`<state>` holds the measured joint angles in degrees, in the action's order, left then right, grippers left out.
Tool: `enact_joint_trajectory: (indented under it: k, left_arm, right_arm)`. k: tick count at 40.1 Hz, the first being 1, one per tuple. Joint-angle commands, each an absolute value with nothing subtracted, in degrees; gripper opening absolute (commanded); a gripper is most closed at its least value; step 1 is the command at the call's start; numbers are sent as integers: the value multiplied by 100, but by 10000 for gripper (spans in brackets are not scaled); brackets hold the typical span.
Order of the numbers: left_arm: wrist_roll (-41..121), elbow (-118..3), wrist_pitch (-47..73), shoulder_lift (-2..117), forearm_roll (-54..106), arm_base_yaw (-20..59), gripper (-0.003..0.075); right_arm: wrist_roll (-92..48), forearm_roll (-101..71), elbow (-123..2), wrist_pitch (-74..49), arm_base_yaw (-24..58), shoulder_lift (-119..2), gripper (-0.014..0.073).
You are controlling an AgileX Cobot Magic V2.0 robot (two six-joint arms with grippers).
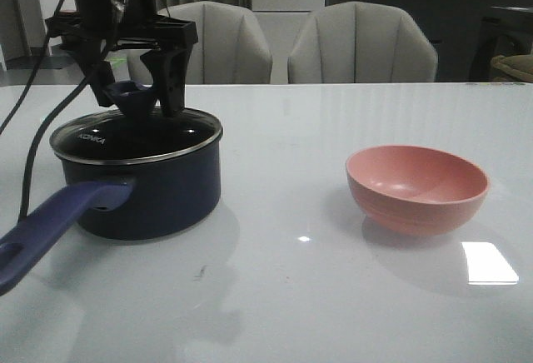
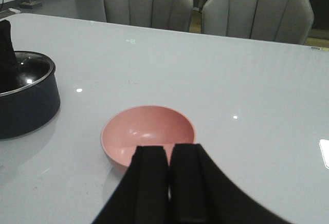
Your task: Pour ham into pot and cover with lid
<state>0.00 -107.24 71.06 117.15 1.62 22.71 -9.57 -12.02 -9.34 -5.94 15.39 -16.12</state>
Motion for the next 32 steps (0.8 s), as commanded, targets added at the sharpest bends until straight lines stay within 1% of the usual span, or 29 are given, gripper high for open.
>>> enact_joint_trajectory:
  k: [1,9,18,25,32]
  left_arm:
    - [-54,-11046,7270,11411,208,2316,573]
    - [-54,-11399,7270,11200,233,2316,573]
    - [-54,-11237,7270,10494,193,2211,571]
    - [-54,-10643,7130,9555,-69,2197,571]
    - [-54,-9624,6492,8401,-137,2197,571]
  right_arm:
    - [-977,-1217,-1095,-121,1550,-1643,161]
    - [-977,-1217,-1095,-121,1550,-1643,161]
    - [-977,-1217,-1095,-121,1550,-1643,161]
    - [-977,-1217,-1095,-121,1550,-1643,161]
    - [-977,-1217,-1095,-121,1550,-1643,161]
